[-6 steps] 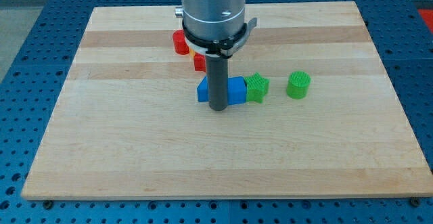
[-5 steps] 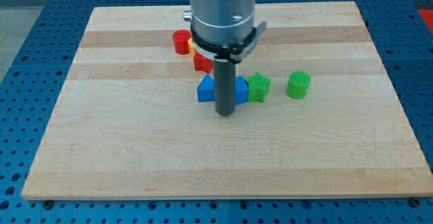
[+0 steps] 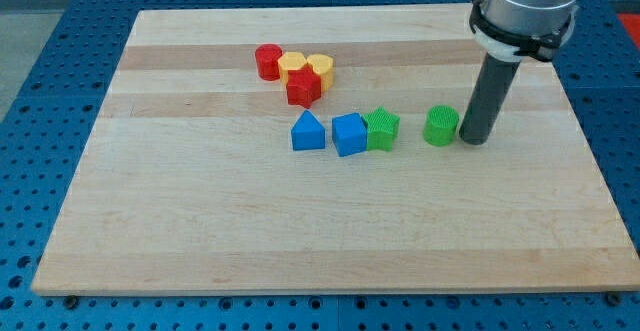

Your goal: Push the green circle to the top right of the green star

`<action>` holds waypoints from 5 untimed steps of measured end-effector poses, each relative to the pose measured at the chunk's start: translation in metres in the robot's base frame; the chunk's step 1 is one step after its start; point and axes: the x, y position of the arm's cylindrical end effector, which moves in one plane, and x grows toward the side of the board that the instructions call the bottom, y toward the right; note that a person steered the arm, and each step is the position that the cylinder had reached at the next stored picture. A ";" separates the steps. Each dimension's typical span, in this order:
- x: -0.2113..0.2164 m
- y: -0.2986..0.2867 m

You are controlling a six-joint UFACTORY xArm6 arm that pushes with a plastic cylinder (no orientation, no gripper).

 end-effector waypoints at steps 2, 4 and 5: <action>-0.007 -0.045; -0.039 -0.025; -0.052 -0.011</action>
